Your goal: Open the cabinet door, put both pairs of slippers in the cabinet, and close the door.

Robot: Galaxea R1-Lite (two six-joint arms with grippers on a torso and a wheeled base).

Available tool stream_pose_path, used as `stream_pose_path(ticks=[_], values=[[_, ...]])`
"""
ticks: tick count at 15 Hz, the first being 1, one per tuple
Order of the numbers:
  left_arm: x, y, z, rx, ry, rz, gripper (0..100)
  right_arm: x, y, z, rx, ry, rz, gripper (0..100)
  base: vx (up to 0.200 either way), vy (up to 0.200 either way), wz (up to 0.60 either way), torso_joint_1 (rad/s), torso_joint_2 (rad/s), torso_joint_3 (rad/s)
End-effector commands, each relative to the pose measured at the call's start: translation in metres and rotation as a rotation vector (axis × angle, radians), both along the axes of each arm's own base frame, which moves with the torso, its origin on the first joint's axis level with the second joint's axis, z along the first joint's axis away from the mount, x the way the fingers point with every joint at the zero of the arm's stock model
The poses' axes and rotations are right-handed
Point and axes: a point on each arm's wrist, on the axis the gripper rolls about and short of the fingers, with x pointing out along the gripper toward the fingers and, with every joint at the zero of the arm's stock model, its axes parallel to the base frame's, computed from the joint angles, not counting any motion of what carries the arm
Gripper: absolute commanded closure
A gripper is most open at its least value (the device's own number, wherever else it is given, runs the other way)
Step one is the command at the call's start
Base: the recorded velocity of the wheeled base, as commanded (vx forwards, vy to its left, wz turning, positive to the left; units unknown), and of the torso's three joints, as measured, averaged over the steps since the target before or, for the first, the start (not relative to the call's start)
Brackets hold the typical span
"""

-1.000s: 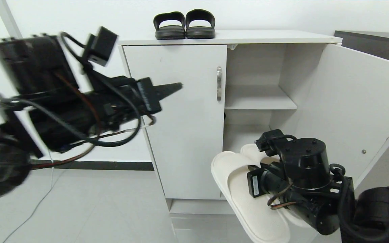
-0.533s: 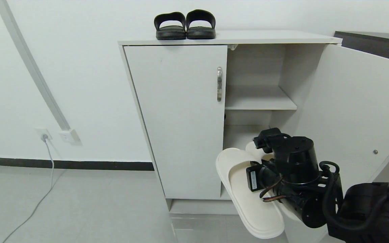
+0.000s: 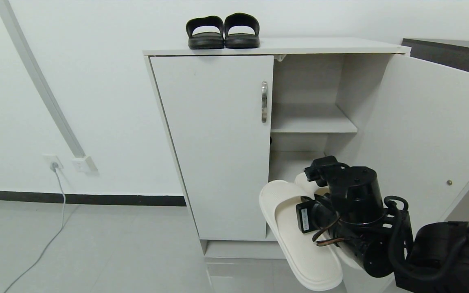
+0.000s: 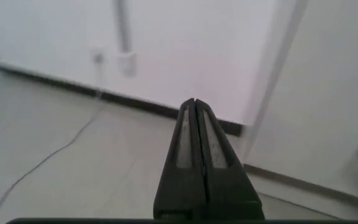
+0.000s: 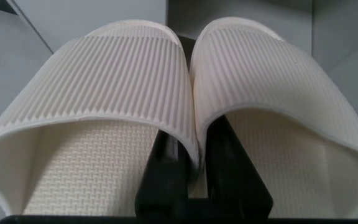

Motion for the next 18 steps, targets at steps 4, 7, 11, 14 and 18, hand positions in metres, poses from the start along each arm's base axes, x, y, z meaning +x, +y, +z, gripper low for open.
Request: stream_pose_path(ticks=[4,7,11,14,18], values=[[0.002,-0.010,-0.026,-0.008,0.037,-0.432,100,-0.001,0.001,-0.001,-0.001,0.001,0.004,100,0.000,0.000,0.00,0.000,0.00,0.000],[0.002,-0.009,-0.027,0.029,0.044,-0.367,100,-0.001,0.001,-0.001,-0.003,0.003,0.006,100,0.000,0.000,0.00,0.000,0.00,0.000],[0.001,-0.009,-0.026,-0.020,0.038,-0.510,100,-0.003,0.003,-0.004,-0.009,0.010,0.018,100,0.000,0.000,0.00,0.000,0.00,0.000],[-0.001,-0.006,-0.027,0.031,0.002,-0.337,100,-0.004,0.003,-0.004,-0.002,0.003,0.023,100,0.000,0.000,0.00,0.000,0.00,0.000],[-0.005,-0.002,-0.034,0.037,0.009,-0.219,100,-0.005,0.004,-0.004,0.001,-0.007,0.028,100,0.000,0.000,0.00,0.000,0.00,0.000]])
